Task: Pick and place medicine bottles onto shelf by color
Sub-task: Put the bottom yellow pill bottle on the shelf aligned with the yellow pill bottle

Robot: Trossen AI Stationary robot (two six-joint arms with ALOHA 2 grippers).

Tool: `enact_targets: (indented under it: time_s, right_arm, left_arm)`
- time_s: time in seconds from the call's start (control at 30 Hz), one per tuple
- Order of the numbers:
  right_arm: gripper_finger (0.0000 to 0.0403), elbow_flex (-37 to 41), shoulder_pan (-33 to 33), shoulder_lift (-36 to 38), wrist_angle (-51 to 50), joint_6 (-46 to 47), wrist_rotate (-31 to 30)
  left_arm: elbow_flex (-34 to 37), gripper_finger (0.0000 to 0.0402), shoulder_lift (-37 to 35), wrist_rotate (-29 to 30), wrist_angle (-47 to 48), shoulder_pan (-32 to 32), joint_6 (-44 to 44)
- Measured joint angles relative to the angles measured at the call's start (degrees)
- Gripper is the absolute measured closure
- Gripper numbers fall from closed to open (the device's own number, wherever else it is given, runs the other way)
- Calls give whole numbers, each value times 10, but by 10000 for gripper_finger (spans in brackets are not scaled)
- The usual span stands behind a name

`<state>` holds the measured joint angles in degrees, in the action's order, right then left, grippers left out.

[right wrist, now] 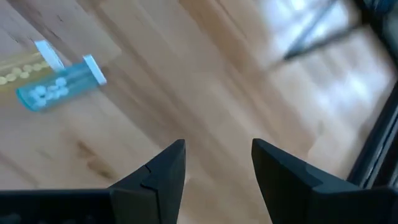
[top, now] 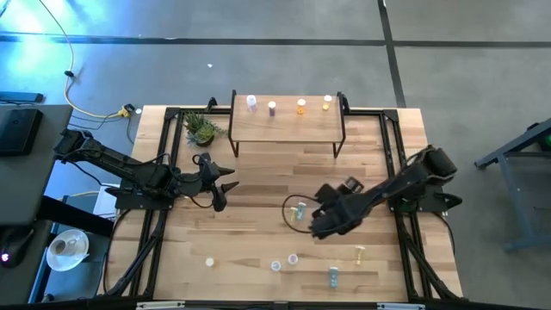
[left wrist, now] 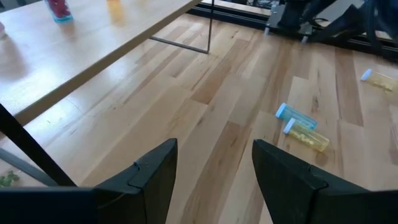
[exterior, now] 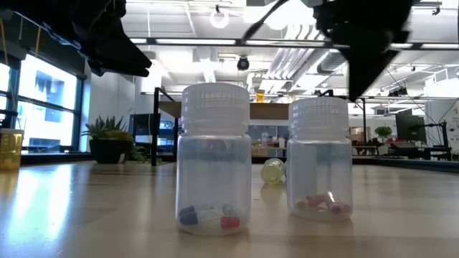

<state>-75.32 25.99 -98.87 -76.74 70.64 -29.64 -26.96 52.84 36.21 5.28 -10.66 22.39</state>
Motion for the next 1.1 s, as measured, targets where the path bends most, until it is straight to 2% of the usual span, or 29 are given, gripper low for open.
enact_targets:
  time_s: [0.23, 0.43, 0.6, 0.73, 1.1]
  right_arm:
    - [227, 64, 51, 65, 19, 191, 97]
    - [227, 76, 97, 79, 33, 296, 175]
    - [227, 76, 130, 79, 84, 351, 239]
    - [227, 76, 153, 79, 115, 394, 268]
    - [227, 76, 227, 50, 142, 539, 269]
  left_arm:
    - [0, 204, 0, 0, -4, 0, 0]
    - [0, 204, 0, 0, -11, 0, 0]
    - [0, 204, 0, 0, -20, 0, 0]
    - [0, 204, 0, 0, -22, 0, 0]
    - [0, 204, 0, 0, -22, 0, 0]
